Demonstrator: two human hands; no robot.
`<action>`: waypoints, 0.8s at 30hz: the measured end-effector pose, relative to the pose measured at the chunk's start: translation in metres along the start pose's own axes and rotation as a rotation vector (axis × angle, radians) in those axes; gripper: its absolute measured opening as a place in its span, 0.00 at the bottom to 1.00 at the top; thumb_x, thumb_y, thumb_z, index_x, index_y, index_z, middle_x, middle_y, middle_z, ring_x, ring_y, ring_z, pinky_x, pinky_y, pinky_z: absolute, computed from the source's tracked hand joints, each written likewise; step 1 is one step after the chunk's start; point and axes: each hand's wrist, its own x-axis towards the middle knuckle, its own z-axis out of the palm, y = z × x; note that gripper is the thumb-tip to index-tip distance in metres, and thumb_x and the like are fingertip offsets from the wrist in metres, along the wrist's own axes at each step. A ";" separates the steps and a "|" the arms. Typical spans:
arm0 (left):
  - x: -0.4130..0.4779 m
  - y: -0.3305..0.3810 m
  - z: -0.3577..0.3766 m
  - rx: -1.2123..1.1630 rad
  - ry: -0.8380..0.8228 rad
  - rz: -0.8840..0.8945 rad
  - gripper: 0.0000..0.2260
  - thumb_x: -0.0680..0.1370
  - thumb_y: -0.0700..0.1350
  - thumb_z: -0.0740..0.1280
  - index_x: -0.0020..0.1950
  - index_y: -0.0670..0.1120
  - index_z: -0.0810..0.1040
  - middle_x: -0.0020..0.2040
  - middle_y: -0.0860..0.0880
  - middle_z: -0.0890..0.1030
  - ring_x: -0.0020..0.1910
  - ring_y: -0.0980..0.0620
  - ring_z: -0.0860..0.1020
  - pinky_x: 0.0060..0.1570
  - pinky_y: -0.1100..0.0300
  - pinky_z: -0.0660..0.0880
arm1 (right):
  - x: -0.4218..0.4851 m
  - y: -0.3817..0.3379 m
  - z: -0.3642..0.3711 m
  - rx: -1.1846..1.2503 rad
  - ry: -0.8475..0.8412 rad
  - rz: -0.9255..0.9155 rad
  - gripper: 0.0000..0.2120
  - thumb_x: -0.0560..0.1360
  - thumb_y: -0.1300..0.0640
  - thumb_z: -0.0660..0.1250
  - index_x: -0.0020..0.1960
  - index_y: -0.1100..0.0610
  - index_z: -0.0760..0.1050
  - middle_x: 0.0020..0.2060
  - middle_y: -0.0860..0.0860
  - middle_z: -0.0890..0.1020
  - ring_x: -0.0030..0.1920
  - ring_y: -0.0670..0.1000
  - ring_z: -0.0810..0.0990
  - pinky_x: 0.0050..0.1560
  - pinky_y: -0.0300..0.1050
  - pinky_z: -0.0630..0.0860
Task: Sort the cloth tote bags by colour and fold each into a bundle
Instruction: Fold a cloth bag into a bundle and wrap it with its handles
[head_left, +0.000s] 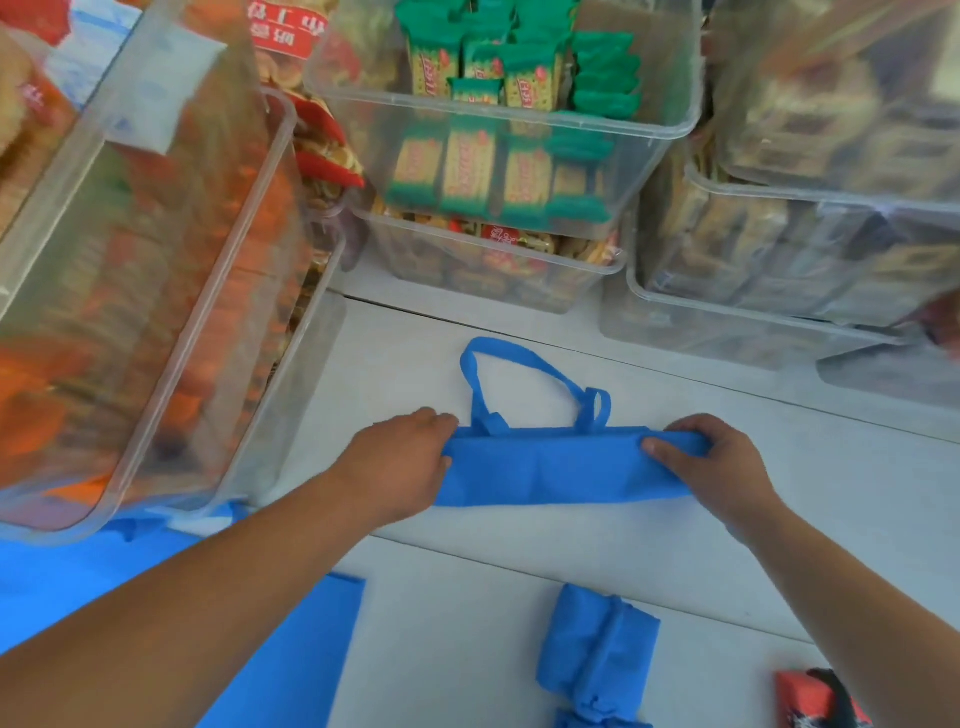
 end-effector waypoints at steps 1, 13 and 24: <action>0.006 0.004 0.006 -0.018 0.036 0.033 0.20 0.82 0.46 0.62 0.73 0.49 0.66 0.68 0.48 0.71 0.61 0.45 0.74 0.51 0.49 0.76 | 0.004 0.004 0.008 -0.069 0.050 -0.009 0.12 0.70 0.47 0.79 0.46 0.50 0.78 0.47 0.51 0.80 0.46 0.53 0.79 0.44 0.48 0.75; 0.046 0.016 0.030 -0.176 0.028 0.228 0.22 0.77 0.52 0.71 0.72 0.55 0.72 0.62 0.58 0.71 0.62 0.54 0.71 0.56 0.52 0.75 | -0.008 0.001 0.064 -0.718 0.558 -0.516 0.12 0.75 0.55 0.71 0.55 0.59 0.79 0.65 0.62 0.74 0.66 0.65 0.70 0.66 0.62 0.65; 0.047 0.030 0.027 -0.694 0.133 -0.142 0.03 0.82 0.46 0.65 0.48 0.52 0.77 0.40 0.56 0.79 0.41 0.57 0.77 0.44 0.58 0.75 | -0.024 -0.012 0.111 -0.422 0.028 -0.142 0.51 0.73 0.22 0.47 0.83 0.56 0.49 0.82 0.50 0.41 0.80 0.50 0.32 0.80 0.54 0.38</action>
